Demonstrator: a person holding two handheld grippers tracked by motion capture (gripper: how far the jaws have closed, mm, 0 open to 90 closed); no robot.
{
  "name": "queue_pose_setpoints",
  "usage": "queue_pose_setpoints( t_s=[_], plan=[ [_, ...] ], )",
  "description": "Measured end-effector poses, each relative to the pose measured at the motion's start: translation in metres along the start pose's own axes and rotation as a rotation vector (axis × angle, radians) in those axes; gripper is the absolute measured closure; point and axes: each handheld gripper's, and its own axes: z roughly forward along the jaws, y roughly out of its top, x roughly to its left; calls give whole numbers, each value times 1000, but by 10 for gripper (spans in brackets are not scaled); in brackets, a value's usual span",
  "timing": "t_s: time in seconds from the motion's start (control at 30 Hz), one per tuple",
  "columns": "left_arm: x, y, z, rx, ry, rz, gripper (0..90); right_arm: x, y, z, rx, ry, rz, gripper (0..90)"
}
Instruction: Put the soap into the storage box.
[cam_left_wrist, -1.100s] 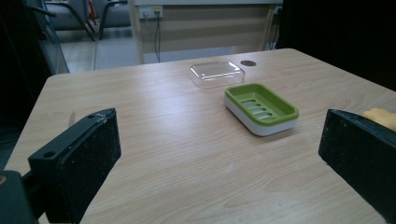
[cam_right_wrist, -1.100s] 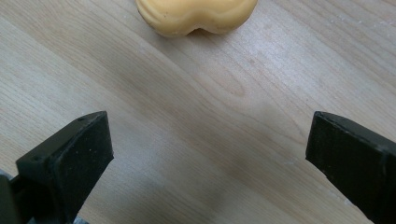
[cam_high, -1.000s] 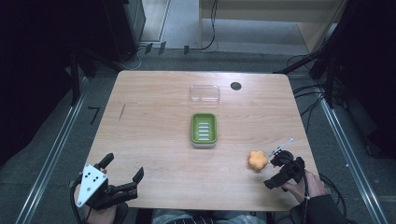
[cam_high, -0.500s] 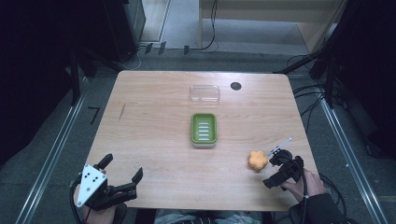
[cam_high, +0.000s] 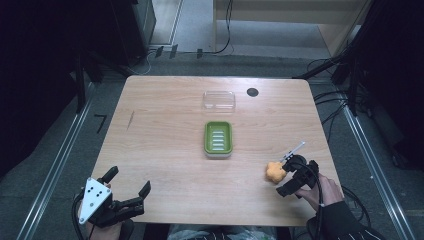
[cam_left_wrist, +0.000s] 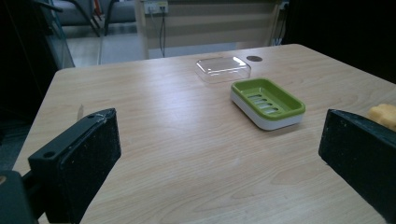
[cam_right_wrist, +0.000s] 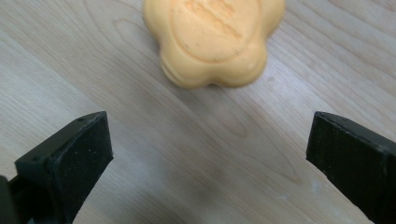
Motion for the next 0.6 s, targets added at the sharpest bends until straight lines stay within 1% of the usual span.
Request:
queue_pose_setpoints(
  t_s=[0.13, 0.2, 0.27, 0.33, 0.6],
  plan=[
    [-1, 1, 2, -1, -6, 2, 0, 2, 7, -2, -2, 6, -24, 0],
    [-3, 2, 4, 1, -16, 11, 0, 1, 10, -3, 0, 8, -27, 0],
    [-4, 2, 4, 2, -17, 14, 0, 1, 12, -3, -4, 9, -26, 0],
    [-4, 3, 5, 2, -20, 15, 0, 0, 14, -2, -3, 6, -36, 0],
    [-4, 2, 4, 10, -15, 19, 0, -3, 25, -1, -6, 9, -36, 0]
  ],
)
